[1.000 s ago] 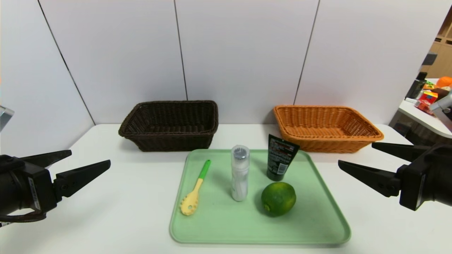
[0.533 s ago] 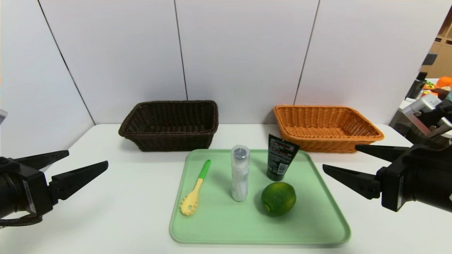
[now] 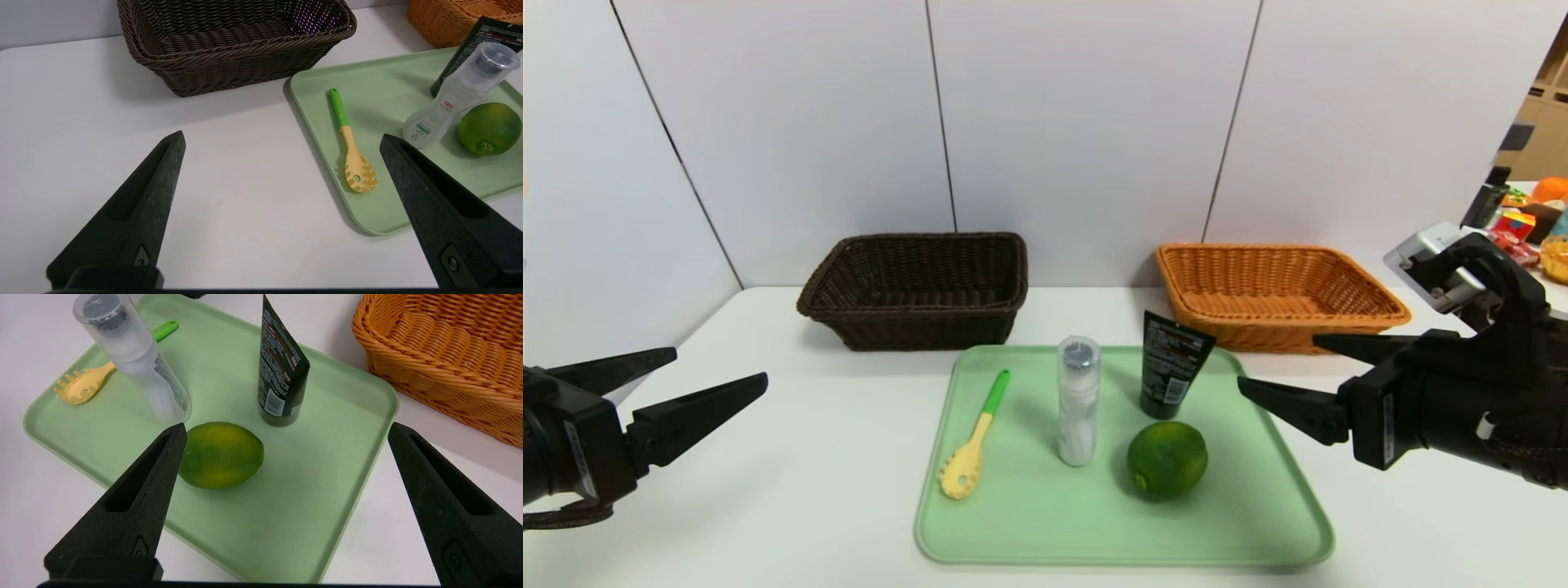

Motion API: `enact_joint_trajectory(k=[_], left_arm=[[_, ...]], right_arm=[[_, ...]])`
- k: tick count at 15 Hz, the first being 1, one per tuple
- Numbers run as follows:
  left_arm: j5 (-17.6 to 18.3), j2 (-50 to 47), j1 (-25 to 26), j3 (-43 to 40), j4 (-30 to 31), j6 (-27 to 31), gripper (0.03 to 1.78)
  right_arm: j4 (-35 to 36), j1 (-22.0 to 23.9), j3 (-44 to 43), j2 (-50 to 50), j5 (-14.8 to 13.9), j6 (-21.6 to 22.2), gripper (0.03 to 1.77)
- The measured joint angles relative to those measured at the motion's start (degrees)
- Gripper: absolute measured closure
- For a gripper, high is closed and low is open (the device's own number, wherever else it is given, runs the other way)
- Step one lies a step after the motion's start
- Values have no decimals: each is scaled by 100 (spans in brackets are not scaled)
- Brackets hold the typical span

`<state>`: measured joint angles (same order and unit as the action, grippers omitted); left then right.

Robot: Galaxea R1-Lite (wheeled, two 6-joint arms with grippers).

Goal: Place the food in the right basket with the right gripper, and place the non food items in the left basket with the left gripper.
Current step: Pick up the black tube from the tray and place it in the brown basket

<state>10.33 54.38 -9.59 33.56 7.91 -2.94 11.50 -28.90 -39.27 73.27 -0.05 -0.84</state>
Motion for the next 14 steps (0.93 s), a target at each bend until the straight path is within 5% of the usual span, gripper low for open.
enact_joint_trajectory(k=[14], left_arm=[[6, -56, 1, 20, -17, 33, 12]], right_arm=[[1432, 284, -20, 1286, 106, -367, 10]])
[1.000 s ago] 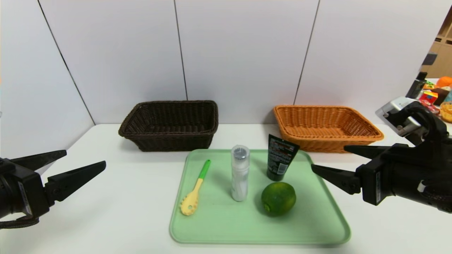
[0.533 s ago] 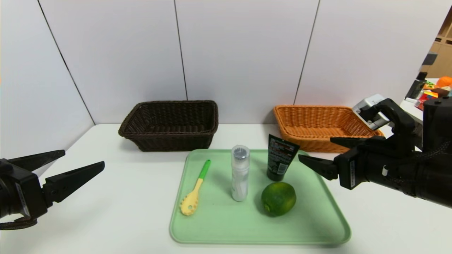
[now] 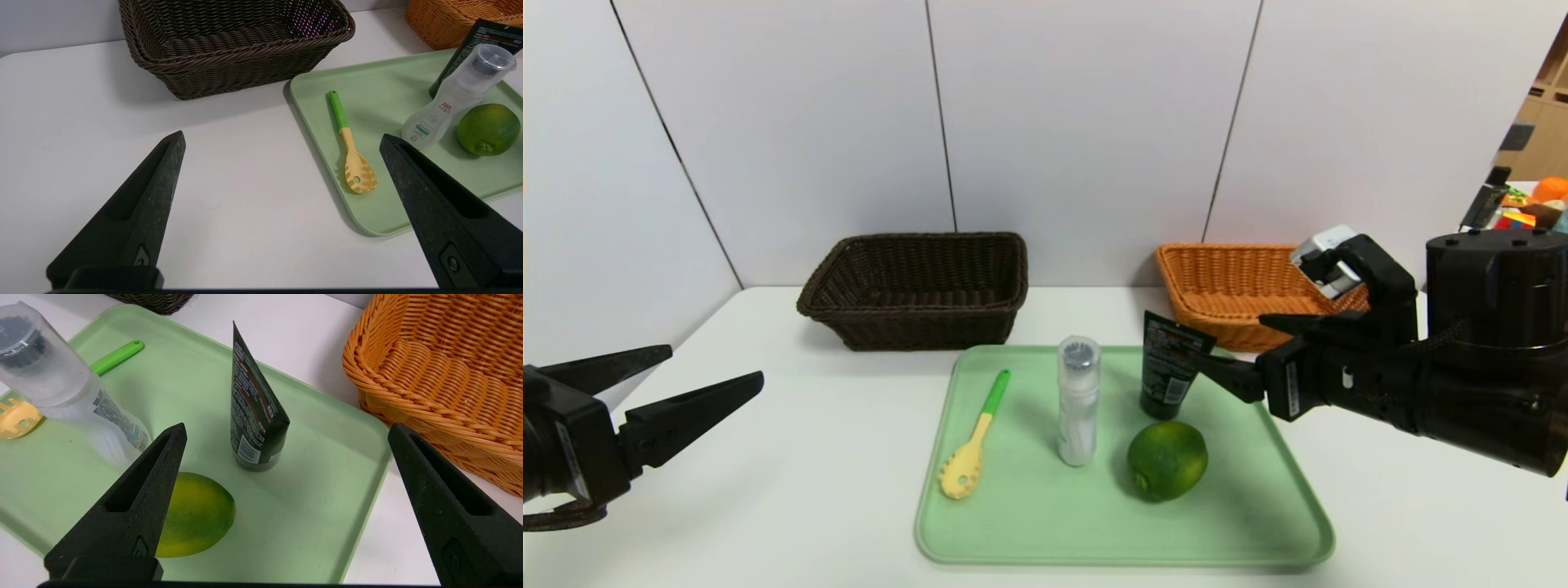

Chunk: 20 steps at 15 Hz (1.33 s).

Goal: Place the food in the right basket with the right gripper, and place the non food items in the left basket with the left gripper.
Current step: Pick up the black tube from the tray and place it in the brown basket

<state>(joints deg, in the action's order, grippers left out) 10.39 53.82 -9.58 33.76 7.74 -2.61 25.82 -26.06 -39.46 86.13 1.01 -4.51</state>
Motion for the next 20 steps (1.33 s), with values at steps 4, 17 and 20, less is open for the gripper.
enact_joint_trajectory(k=[4, 17, 20], left_arm=[[0, -7, 0, 0, 0, 0, 12], [6, -38, 0, -9, -6, 9, 12], [16, -38, 0, -18, -9, 9, 12]], right_arm=[[119, 0, -105, 282, 48, -23, 10], [-234, 121, -664, 1114, 262, -157, 10], [-267, 126, -688, 1232, 262, -150, 10]])
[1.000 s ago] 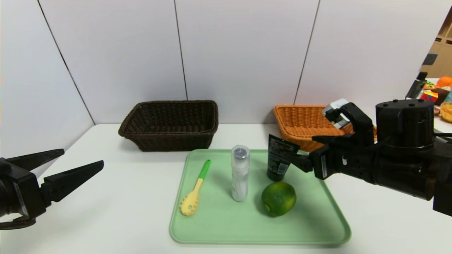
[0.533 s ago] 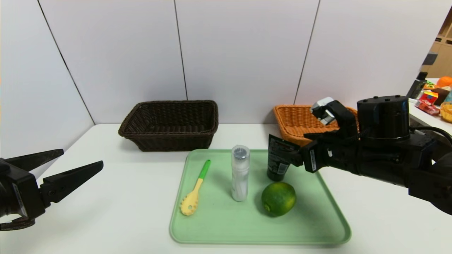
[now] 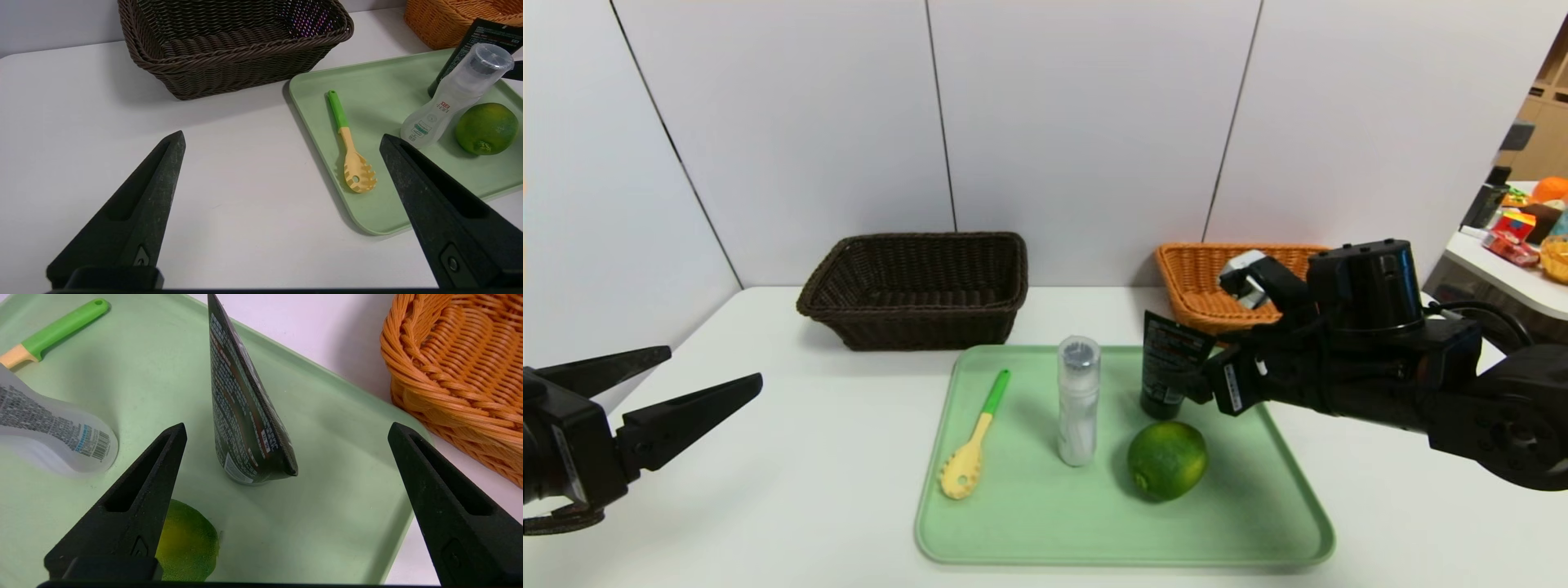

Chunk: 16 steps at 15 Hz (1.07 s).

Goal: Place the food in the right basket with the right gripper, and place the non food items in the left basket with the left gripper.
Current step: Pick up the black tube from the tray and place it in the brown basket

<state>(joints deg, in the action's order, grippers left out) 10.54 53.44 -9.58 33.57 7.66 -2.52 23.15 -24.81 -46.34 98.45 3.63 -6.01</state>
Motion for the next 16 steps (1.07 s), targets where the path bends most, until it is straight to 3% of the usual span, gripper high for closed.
enact_joint_trajectory(k=[13, 16], left_arm=[[4, -9, 0, -80, 0, 2, 12], [15, -9, 0, -98, 0, 0, 12]], right_arm=[[83, -2, 177, 404, 27, 72, 10], [438, -35, 202, 502, 27, 108, 10]])
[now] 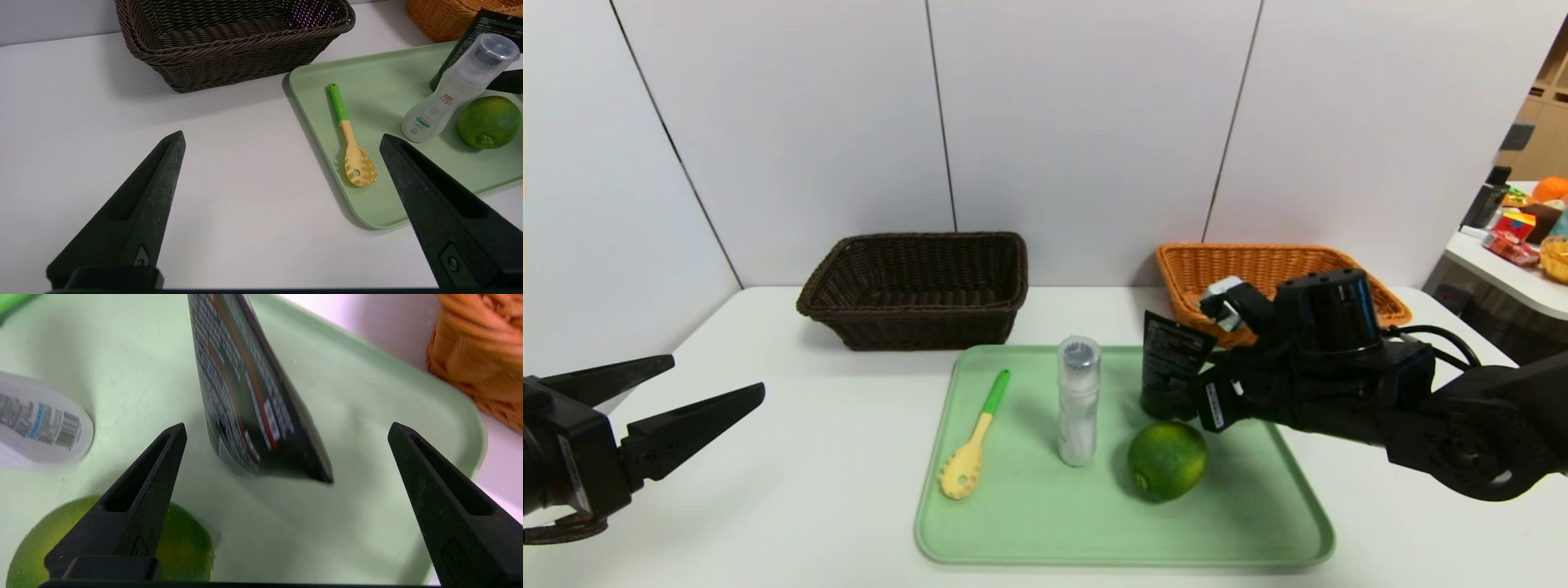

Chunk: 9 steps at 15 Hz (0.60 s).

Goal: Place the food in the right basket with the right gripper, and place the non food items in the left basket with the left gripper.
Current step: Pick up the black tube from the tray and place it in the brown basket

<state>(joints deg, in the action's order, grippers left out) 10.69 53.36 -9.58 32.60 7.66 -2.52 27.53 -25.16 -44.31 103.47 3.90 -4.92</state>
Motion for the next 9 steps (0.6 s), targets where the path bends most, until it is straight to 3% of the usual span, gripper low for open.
enact_joint_trajectory(k=[7, 9], left_arm=[[20, 2, -4, -30, 5, 22, 12], [24, 2, -6, -30, 5, 41, 12]], right_arm=[[306, -20, 72, 197, -5, -4, 10], [306, -22, 79, 204, -2, -11, 37]])
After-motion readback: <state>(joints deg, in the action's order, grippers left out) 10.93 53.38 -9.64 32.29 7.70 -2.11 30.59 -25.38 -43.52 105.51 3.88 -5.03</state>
